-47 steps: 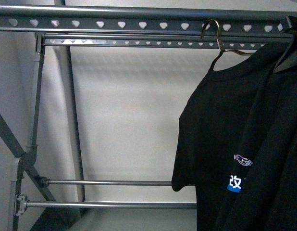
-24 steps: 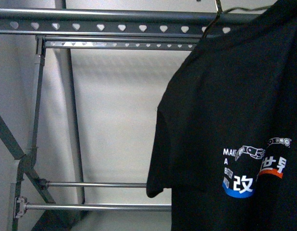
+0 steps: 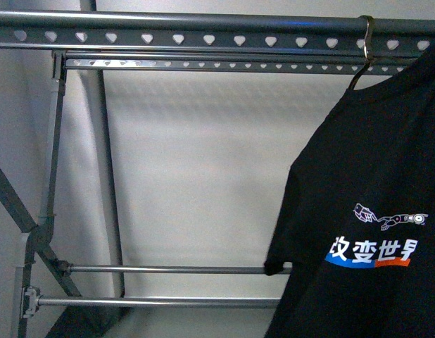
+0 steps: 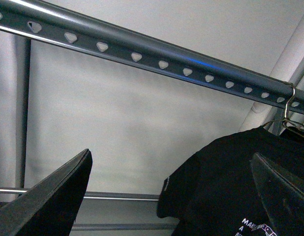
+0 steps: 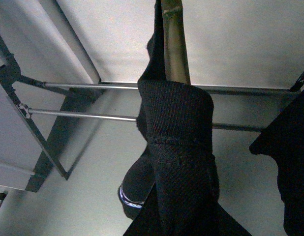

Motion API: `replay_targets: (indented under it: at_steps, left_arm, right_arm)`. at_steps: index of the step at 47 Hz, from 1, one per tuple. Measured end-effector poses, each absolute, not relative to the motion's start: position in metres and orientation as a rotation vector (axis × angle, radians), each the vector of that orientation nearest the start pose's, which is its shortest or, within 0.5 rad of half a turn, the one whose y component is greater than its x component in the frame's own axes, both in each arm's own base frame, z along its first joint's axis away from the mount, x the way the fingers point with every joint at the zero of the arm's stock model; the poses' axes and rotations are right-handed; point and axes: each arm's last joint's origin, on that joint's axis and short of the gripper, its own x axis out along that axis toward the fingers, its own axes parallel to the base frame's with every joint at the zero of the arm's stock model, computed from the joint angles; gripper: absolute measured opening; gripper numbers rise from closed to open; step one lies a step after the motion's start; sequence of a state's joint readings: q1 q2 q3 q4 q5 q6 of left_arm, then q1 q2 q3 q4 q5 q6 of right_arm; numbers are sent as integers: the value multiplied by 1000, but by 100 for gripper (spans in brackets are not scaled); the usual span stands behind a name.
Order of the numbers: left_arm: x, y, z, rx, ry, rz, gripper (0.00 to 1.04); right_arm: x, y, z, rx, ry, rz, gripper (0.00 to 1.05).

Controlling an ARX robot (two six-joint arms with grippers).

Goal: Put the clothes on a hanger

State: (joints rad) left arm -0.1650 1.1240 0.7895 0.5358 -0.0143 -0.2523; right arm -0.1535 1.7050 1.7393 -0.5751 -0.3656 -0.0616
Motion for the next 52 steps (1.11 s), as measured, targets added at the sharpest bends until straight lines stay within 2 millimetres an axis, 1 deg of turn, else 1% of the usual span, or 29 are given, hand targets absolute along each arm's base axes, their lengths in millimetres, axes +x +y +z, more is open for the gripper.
replay_targets:
  at_steps: [5,7,11,14,18,20,22,23,25,26,27,28,30,32,33,35,39,41,42,47,48,49,52]
  left_arm:
    - [249,-40,337,-265,-183,-177,98]
    - [249,-40,337,-263,-183,-178,98]
    - [249,-40,336,-256,-173,-193,98]
    - [249,-41,334,-250,-144,-210,98]
    - [249,-44,328,-242,-83,-246,98]
    - [250,-45,325,-240,-52,-260,98]
    - [251,-46,324,-240,-43,-265,98]
    - [251,-46,324,-240,-43,-265,98]
    - [251,-46,324,-240,-42,-265,98]
    - [250,-47,323,-212,-34,-216,95]
    - [248,-45,320,-182,-16,-150,90]
    - [245,-43,315,-137,-12,-77,85]
    - [238,-39,305,-88,-7,-24,76]
    - [233,-37,299,-72,-9,-18,70]
    - [230,-35,295,-61,-11,-15,67]
    - [223,-32,286,-44,-10,-10,60]
    - [212,-26,268,-24,-2,-6,45]
    - [204,-22,256,-18,6,1,35]
    - [201,-21,252,-16,7,2,31]
    - [184,-16,232,-9,4,-6,4]
    - [181,-14,228,-8,6,-6,3]
    - [178,-14,224,-6,7,-7,4]
    - [171,-10,216,-5,9,-14,4]
  right_arm:
    - [381,-41,379,73,517,218,4]
    - [381,-38,378,69,511,222,4]
    - [376,-29,369,62,510,231,4]
    - [373,-24,360,58,512,223,11]
    - [363,-18,347,30,489,177,25]
    - [353,-17,341,11,440,135,34]
    - [335,-17,336,-11,355,97,44]
    - [327,-18,335,-15,320,84,48]
    - [300,-20,335,-33,212,44,58]
    - [286,-20,335,-38,172,35,63]
    - [276,-21,335,-41,150,29,69]
    - [270,-20,337,-42,132,26,74]
    - [264,-20,342,-45,109,24,83]
    - [263,-20,343,-45,98,21,87]
    - [262,-20,342,-38,74,14,86]
    - [261,-20,335,-32,26,-3,79]
    - [252,-17,309,-21,-1,-4,65]
    - [242,-14,291,-17,4,0,54]
    - [238,-14,286,-17,5,2,51]
    - [213,-4,259,-13,-8,-18,24]
    - [209,-3,253,-13,-6,-12,19]
    - [205,-2,248,-13,-2,-7,14]
    - [196,0,236,-13,6,1,2]
